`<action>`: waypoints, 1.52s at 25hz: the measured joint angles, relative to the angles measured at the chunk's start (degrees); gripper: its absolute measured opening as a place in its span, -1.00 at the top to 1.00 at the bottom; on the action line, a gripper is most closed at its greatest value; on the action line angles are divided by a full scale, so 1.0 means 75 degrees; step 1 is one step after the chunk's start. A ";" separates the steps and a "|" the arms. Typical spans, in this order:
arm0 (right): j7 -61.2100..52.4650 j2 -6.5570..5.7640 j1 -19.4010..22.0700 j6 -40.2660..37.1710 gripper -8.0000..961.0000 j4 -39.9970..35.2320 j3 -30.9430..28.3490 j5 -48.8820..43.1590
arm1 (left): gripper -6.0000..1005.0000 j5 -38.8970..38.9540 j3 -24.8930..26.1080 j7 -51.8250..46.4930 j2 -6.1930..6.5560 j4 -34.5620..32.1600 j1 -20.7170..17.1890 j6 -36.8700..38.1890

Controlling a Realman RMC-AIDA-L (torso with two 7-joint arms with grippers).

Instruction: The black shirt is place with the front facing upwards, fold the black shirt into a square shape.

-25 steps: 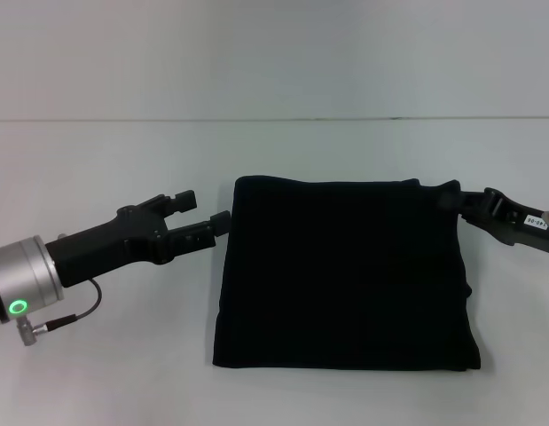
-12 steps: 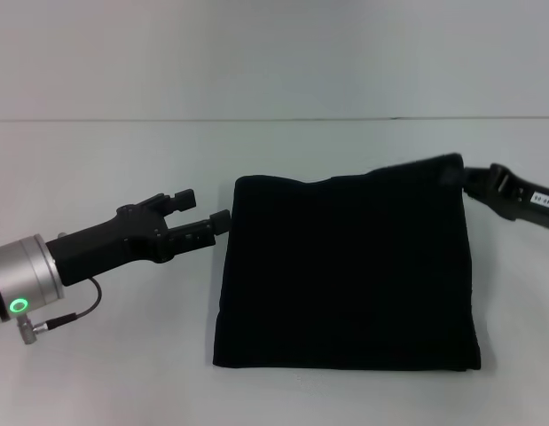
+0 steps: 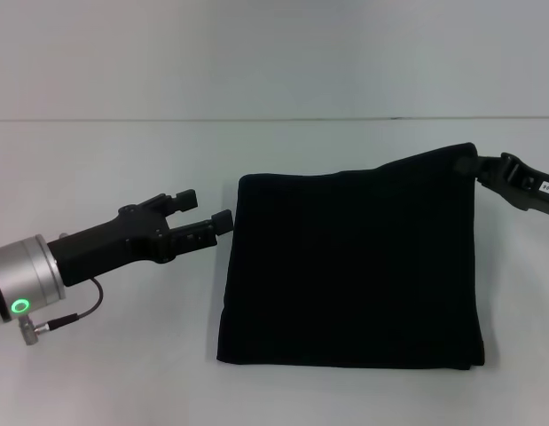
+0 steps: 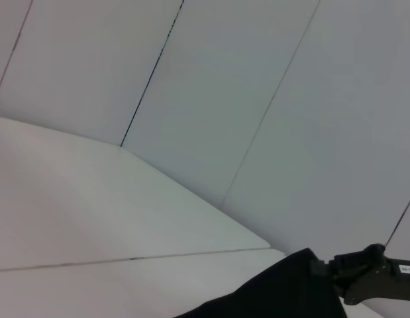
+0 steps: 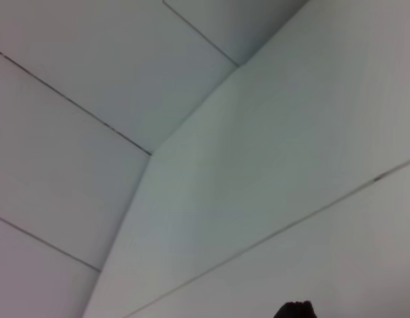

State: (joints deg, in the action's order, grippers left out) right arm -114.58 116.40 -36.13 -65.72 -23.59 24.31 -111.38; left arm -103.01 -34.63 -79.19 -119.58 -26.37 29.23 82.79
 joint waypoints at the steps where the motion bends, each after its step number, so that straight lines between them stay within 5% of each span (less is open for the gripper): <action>1: -0.0003 0.0018 0.0000 0.0107 0.91 0.0020 0.0040 -0.0002 | -0.88 0.0000 0.0001 0.0000 -0.0003 0.0000 -0.0005 0.0000; 18: -0.0021 0.0097 -0.0049 0.1307 0.85 0.0188 0.0294 0.0012 | -0.88 0.0000 0.0000 0.0000 0.0006 0.0094 -0.0007 -0.0030; 22: 0.0037 0.0073 0.0152 0.1274 0.52 0.0145 -0.0119 0.0127 | -0.88 0.0007 0.0001 -0.0022 0.0008 0.0099 -0.0006 -0.0043; 28: 0.1115 -0.0149 0.0665 -0.0355 -0.03 0.0058 -0.0375 0.0872 | -0.88 0.0084 -0.0001 -0.0715 0.0057 0.0106 0.0080 -0.0070; 33: 0.2754 -0.0379 0.1062 -0.2482 -0.42 -0.0242 -0.0194 0.0679 | -0.88 -0.0075 -0.0326 -0.3046 0.0507 0.0116 0.0511 0.0036; 38: 0.5377 -0.0280 0.1467 -0.3666 -0.56 -0.0437 -0.0054 -0.0250 | -0.88 -0.0605 -0.1436 -0.6077 0.1199 0.0174 0.1132 -0.0166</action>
State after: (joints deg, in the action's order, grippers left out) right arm -74.25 114.30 -25.13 -93.22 -26.87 23.90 -113.26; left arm -107.54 -45.40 -124.77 -110.59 -25.06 37.72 81.55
